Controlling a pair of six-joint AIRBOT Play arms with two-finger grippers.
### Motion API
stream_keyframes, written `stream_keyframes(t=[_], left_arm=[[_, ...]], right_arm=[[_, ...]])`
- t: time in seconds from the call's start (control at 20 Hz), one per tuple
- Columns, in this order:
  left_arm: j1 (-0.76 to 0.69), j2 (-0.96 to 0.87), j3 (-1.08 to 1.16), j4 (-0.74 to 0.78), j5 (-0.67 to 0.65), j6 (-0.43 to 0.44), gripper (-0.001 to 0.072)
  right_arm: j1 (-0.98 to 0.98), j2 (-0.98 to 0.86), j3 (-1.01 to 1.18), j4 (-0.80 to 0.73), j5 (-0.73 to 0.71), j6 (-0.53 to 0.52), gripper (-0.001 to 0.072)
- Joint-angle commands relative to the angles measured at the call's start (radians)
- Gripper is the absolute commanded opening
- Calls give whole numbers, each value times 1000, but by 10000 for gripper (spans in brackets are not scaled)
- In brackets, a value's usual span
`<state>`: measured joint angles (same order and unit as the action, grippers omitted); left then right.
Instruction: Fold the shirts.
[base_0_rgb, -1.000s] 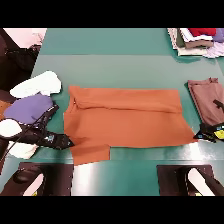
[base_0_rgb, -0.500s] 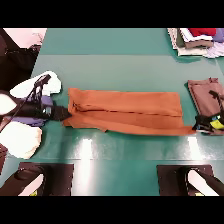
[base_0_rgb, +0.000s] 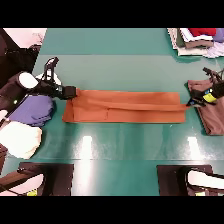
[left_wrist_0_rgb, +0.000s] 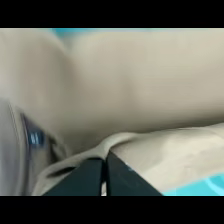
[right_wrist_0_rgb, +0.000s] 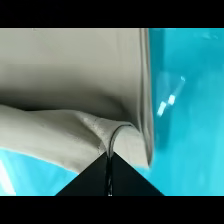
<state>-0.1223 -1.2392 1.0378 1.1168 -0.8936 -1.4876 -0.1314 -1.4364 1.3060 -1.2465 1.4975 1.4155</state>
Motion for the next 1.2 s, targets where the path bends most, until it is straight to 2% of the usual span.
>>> stream_keyframes(t=[0.0,0.1,0.15,0.2,0.3,0.35,0.6,0.65,0.7,0.75,0.8,0.85,1.15], left_arm=[[0,-77,29,2,117,-2,29],[1,-84,32,2,169,-18,30],[1,-84,35,2,200,-55,31],[0,-84,37,1,214,-62,54],[1,-84,49,-2,192,-61,568],[0,-83,58,-1,170,-59,603],[0,-83,126,-2,-37,-49,600],[0,-83,126,-1,-67,-47,448],[0,-83,126,-2,-80,-27,166],[-2,-83,126,-2,-84,-5,39],[-4,-83,126,-4,-83,2,39],[-8,-83,126,-10,-82,2,39],[-9,-85,126,-55,-66,2,38]], right_arm=[[3,-143,129,111,-11,2,15],[3,-207,174,174,-43,2,16],[1,-231,189,210,-75,2,16],[-6,-249,200,246,-113,2,40],[-13,-266,214,314,-150,-6,377],[-23,-264,215,313,-151,-16,394],[-111,-241,156,304,7,-138,394],[-136,-225,113,303,1,-153,394],[-163,-210,66,304,-8,-182,394],[-186,-203,25,304,-14,-205,407],[-208,-203,-10,305,-19,-226,537],[-220,-208,-40,313,-32,-242,603],[-199,-327,-71,435,-38,-319,590]])
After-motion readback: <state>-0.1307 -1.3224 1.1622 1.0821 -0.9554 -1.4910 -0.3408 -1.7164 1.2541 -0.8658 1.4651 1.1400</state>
